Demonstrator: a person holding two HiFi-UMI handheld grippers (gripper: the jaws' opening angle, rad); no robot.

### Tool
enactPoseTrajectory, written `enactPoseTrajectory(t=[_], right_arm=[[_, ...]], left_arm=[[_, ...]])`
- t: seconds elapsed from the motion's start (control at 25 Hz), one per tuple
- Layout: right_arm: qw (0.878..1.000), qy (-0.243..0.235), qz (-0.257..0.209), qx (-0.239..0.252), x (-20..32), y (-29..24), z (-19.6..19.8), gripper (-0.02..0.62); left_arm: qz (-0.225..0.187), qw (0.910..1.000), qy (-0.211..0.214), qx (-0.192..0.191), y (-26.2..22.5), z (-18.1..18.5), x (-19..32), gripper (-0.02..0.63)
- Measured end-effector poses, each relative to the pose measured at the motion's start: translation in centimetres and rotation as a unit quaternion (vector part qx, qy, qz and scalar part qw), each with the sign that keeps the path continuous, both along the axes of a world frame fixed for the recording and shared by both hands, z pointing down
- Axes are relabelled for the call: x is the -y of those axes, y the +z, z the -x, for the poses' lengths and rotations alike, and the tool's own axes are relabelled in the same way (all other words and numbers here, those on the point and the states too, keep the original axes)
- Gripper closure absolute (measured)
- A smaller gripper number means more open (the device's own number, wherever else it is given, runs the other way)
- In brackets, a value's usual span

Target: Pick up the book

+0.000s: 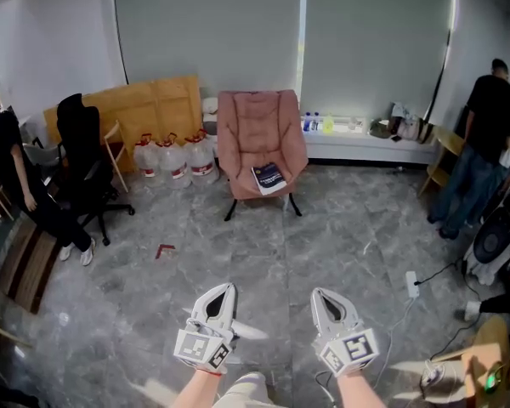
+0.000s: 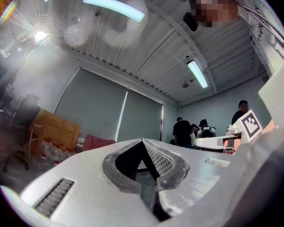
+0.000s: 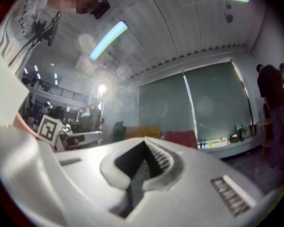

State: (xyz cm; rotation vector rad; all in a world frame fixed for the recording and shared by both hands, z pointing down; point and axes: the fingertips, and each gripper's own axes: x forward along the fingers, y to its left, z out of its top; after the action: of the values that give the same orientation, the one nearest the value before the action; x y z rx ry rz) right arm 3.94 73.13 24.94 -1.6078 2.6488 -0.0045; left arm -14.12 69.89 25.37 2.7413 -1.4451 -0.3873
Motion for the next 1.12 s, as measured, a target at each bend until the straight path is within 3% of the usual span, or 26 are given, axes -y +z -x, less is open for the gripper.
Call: enactPoseTrajectory(t=[0.44, 1.12], right_arm=[[1.000, -0.008, -0.010, 0.014, 4.1, -0.1, -1.3, 0.583], [1.000, 0.011, -0.002, 0.025, 19.2, 0.5, -2.7, 0.583]], left_arm=[[0.001, 1.0000, 0.004, 0.002, 0.9, -2.0, 4.4, 0.596], [0.005, 0.9999, 0.013, 0.008, 0.9, -3.9, 19.5, 0.596]])
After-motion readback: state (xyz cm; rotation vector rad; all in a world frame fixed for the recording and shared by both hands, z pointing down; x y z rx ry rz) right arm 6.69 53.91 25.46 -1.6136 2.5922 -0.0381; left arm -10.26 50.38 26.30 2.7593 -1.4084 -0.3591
